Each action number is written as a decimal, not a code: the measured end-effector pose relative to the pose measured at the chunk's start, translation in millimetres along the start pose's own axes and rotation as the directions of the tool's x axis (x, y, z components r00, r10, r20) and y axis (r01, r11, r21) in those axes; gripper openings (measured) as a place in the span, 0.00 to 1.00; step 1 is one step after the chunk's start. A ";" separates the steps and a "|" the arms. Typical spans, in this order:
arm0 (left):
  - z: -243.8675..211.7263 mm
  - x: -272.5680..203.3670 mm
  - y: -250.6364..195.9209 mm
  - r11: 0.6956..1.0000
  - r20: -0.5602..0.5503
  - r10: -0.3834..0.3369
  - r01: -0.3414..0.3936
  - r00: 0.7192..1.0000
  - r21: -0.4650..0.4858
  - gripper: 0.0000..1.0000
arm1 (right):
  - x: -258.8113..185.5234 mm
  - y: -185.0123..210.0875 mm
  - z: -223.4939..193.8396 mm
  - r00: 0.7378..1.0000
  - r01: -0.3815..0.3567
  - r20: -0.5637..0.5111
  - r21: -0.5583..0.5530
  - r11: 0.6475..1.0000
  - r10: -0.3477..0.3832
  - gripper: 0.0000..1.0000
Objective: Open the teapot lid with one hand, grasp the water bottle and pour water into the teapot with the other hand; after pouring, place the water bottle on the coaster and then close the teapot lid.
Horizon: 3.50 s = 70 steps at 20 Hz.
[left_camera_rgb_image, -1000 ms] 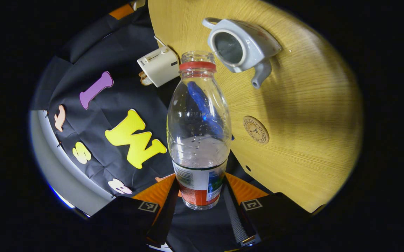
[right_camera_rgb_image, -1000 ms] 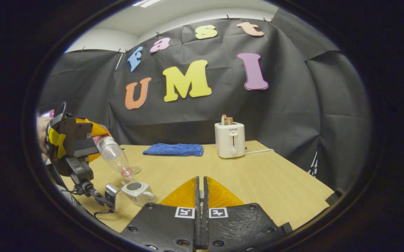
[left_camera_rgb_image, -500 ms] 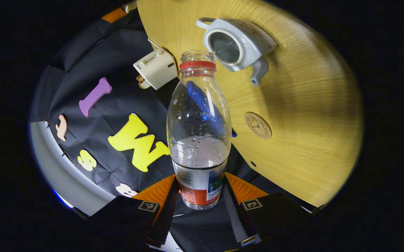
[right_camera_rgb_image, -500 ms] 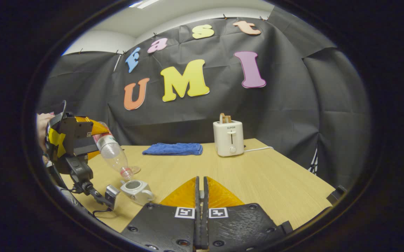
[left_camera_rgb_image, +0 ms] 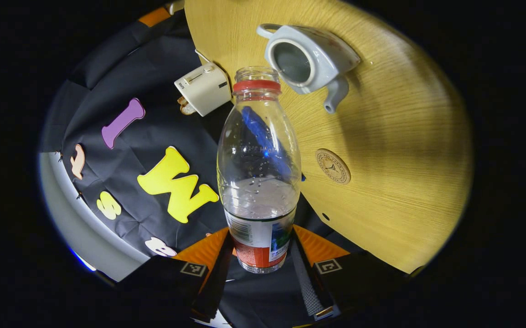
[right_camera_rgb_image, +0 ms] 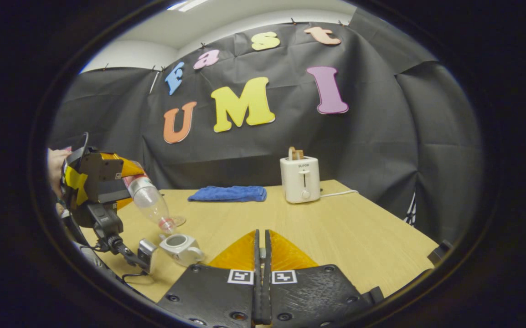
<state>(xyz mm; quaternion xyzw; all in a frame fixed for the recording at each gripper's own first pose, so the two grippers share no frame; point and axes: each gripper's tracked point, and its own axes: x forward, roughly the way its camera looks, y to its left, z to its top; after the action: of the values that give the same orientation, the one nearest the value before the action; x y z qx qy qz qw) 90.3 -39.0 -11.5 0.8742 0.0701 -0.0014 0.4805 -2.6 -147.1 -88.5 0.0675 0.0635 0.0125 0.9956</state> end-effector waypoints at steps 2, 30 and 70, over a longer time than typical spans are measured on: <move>-0.4 0.2 -6.3 0.998 0.012 -0.006 0.007 1.000 -0.069 0.71 | -0.6 -0.1 1.3 1.000 0.002 0.002 -0.003 1.000 -0.002 0.00; -8.8 -31.9 -107.4 -0.482 0.323 0.005 0.285 0.946 -0.828 0.72 | 16.4 122.5 39.5 0.986 -0.158 0.030 -0.097 0.983 0.161 0.00; 37.4 123.5 -85.7 -0.557 0.400 -0.040 0.312 0.915 -0.769 0.76 | 72.3 165.8 -0.3 0.972 -0.236 -0.037 -0.128 0.963 0.233 0.00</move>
<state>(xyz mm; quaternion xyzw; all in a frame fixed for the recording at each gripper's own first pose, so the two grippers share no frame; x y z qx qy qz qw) 204.4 -10.2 -112.2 -0.0219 0.1618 -0.1005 0.9815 66.3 19.6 -75.3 0.0088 0.0647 0.1350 0.9887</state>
